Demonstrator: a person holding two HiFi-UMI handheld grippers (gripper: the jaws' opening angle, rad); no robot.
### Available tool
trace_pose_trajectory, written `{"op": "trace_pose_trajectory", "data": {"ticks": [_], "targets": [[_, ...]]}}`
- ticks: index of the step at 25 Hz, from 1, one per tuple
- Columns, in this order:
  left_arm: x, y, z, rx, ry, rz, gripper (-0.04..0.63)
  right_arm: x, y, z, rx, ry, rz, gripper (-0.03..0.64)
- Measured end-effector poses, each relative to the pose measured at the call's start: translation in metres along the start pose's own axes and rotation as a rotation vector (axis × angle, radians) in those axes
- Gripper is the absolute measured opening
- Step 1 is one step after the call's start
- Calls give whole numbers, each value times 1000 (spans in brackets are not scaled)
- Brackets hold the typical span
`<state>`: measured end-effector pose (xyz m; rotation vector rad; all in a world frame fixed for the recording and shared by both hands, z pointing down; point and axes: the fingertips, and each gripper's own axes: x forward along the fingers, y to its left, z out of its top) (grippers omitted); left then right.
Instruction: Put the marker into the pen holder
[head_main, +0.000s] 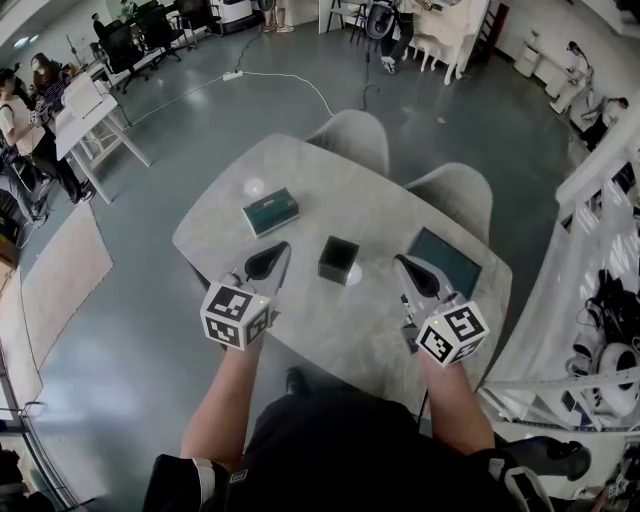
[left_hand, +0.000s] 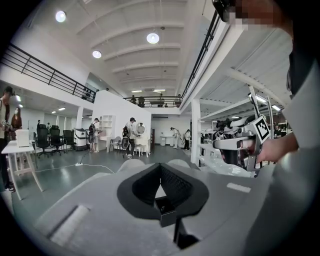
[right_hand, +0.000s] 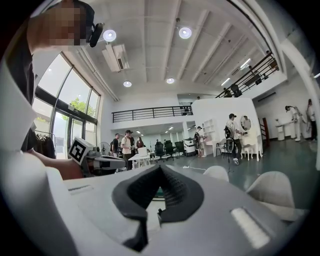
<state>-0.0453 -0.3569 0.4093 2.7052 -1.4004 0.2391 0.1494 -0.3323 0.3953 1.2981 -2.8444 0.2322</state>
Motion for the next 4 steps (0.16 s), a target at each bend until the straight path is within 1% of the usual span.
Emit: {"op": "trace_pose_trajectory", "data": {"ticks": [4], "targets": [[-2, 1, 0, -1, -1, 4, 11, 0, 2, 0, 4, -3, 3, 2]]}}
